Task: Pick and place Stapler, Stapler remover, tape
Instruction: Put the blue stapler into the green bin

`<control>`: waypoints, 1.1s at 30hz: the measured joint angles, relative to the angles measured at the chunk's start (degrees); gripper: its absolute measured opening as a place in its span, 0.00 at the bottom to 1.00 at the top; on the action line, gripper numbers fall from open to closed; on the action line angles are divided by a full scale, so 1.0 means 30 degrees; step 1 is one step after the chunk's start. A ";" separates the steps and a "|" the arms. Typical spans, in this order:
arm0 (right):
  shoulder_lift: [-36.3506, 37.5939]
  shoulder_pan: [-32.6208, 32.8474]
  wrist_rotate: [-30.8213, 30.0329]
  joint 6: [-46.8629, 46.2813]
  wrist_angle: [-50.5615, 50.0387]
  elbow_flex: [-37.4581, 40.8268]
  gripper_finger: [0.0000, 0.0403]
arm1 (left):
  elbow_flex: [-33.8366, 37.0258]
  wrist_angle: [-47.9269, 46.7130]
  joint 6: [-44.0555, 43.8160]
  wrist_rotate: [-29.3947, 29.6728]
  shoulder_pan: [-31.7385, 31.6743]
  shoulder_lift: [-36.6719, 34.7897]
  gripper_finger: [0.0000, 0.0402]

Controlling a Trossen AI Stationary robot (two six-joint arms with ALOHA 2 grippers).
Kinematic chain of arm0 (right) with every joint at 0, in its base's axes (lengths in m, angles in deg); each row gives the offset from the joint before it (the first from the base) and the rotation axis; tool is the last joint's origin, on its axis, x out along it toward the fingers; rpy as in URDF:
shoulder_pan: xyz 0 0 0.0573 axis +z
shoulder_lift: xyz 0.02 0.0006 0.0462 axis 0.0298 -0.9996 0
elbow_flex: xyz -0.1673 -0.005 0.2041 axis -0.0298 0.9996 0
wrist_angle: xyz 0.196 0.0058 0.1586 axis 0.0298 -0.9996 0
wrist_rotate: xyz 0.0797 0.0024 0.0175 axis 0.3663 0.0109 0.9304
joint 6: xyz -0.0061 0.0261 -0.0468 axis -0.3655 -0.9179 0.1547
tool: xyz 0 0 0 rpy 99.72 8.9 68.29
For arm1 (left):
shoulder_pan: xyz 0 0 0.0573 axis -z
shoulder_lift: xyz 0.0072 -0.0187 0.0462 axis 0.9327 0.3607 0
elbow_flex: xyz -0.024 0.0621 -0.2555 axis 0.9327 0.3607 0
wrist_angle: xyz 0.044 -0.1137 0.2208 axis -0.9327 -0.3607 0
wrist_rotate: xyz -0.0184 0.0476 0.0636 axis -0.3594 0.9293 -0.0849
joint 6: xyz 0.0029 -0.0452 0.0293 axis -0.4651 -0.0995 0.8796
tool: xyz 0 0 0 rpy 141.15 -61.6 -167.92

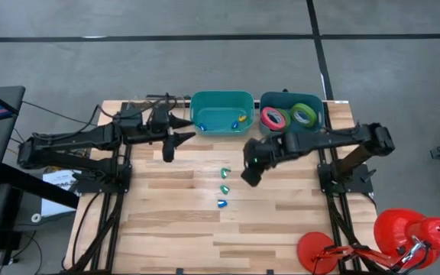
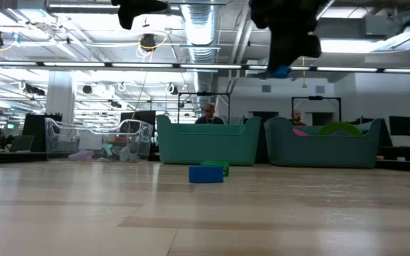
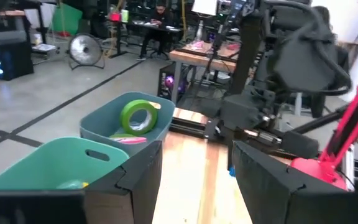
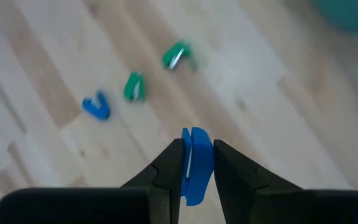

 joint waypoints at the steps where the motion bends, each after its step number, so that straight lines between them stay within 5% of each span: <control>1: 0.0048 -0.0430 0.0006 0.0292 0.0089 0.0000 0.18 | 0.0000 0.0014 0.0036 0.0007 -0.0127 -0.0110 0.46; 18: -0.0088 -0.7061 0.1578 0.2955 0.5595 0.0007 0.18 | -0.0006 -0.1564 -0.0163 -0.3361 -0.3707 -0.2179 0.19; 33: -0.0102 -0.9908 0.1569 0.5044 0.7578 0.0007 0.17 | 0.0000 -0.1462 0.0008 -0.3541 -0.4025 -0.2188 0.01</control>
